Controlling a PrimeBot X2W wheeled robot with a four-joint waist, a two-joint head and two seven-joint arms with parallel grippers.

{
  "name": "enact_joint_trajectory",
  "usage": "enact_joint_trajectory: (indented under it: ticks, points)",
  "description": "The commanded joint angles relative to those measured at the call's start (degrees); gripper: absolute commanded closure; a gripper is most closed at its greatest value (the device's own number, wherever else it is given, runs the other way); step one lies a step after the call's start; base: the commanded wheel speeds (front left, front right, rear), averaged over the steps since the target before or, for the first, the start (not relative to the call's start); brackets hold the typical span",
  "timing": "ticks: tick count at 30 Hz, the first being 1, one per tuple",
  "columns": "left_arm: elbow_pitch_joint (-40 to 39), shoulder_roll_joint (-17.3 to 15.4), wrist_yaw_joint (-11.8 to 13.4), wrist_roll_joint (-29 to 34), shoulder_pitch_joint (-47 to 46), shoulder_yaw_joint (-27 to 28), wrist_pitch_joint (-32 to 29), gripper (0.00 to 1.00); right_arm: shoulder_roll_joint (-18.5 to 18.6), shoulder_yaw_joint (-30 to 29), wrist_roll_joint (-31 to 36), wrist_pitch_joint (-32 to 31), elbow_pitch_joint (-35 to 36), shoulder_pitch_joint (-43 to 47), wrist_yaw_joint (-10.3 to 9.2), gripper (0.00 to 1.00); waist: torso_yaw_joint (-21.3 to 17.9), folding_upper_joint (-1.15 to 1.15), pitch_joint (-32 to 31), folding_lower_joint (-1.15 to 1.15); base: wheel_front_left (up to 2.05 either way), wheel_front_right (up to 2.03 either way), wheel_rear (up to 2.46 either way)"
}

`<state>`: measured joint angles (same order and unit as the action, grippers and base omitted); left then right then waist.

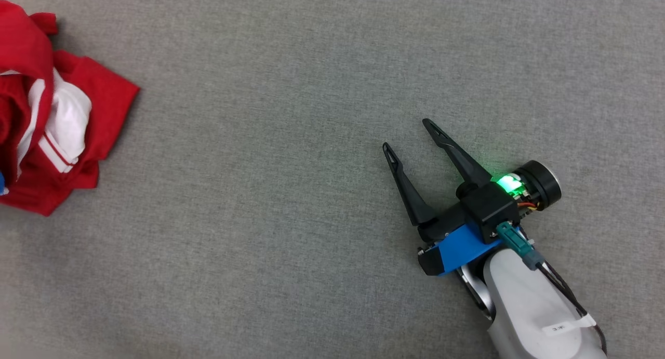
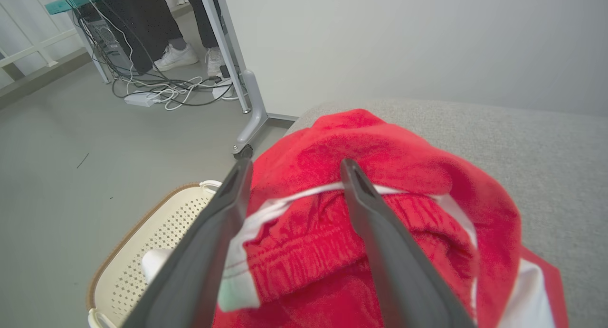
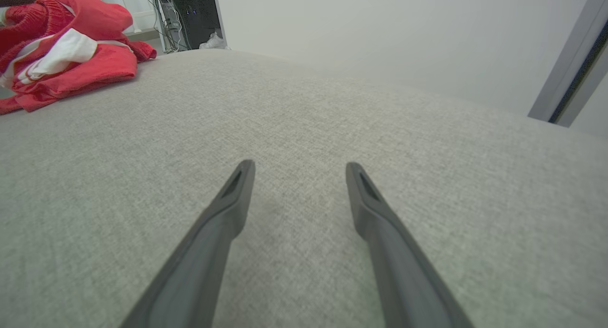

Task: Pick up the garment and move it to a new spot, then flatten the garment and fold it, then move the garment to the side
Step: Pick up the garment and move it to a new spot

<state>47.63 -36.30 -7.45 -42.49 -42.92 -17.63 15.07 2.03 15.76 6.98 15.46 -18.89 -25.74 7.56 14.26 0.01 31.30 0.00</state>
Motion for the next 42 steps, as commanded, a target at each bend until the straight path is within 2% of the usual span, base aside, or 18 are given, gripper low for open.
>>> enact_joint_trajectory:
  ticks: [1, 4, 7, 8, 9, 13, 16, 18, 23, 30, 42]
  points:
    - [1.76, -0.27, -0.07, -1.99, -0.47, -2.06, -0.19, 0.0, 1.68, -1.01, 0.15, -0.56, -1.72, 0.92, -0.13, 0.0, -0.61, -0.01, 0.29, 0.0, 0.0, 0.0, 0.0]
    - [4.36, -1.21, -0.07, -6.96, -2.14, -5.84, -1.81, 0.0, 1.81, -1.28, -0.43, -0.59, -1.41, 1.66, -0.14, 0.0, -1.59, -0.01, 0.63, 0.0, 0.0, 0.0, 0.0]
    - [4.83, -1.38, -0.07, -9.26, -2.39, -8.71, -2.03, 0.0, 1.79, -1.51, -0.6, -0.59, -1.01, 2.2, -0.14, 0.0, -1.96, -0.01, 0.7, 0.0, 0.0, 0.0, 0.0]
    - [4.77, -1.55, -0.07, -10.32, -2.43, -9.97, -1.79, 0.84, 1.77, -1.69, -0.81, -0.59, -0.88, 2.47, -0.14, 0.0, -2.08, -0.01, 0.6, 0.0, 0.0, 0.0, 0.0]
    - [4.77, -1.83, -0.07, -11.26, -2.56, -11.14, -1.56, 1.0, 1.75, -1.75, -0.91, -0.59, -0.81, 2.76, -0.13, 0.0, -2.18, -0.01, 0.42, 0.0, 0.0, 0.0, 0.0]
    - [3.21, -3.15, -0.07, -14.3, -4.2, -14.87, -0.4, 1.0, 1.52, -2.14, -1.96, -0.55, -0.05, 3.54, -0.12, 0.0, -2.27, -0.01, -0.92, 0.0, 0.0, 0.0, 0.0]
    - [0.67, -4.06, -0.07, -13.99, -5.43, -17.3, 0.09, 1.0, 1.18, -2.28, -3.11, -0.4, 0.59, 3.9, -0.1, 0.0, -2.02, -0.01, -3.03, 0.0, 0.0, 0.0, 0.0]
    - [-2.05, -4.96, -0.07, -12.79, -6.92, -16.96, 0.15, 1.0, 1.13, -2.23, -4.14, -0.35, 0.7, 3.86, -0.09, 0.0, -2.06, -0.01, -4.69, 0.0, 0.0, 0.0, 0.0]
    - [-10.55, -4.87, -0.07, -6.93, -8.13, -15.44, 0.17, 1.0, 1.05, -2.31, -7.67, -0.33, 0.9, 5.72, -0.08, 0.0, -3.57, -0.01, -9.93, 0.0, 0.0, 0.0, 0.0]
    - [-20.51, 0.67, -0.07, -3.33, -4.57, -14.33, 0.18, 1.0, 1.02, -4.65, -11.27, -0.31, 2.02, 10.41, -0.08, 0.0, -8.5, -0.01, -16.74, 0.0, 0.0, 0.0, 0.0]
    - [-27.38, 11.58, -0.07, 0.52, 1.4, -20.26, 0.2, 1.0, 0.97, -5.3, -13.56, -0.31, 4.45, 16.8, -0.07, 0.0, -22.99, -0.01, -20.49, 0.0, 0.0, 0.0, 0.0]
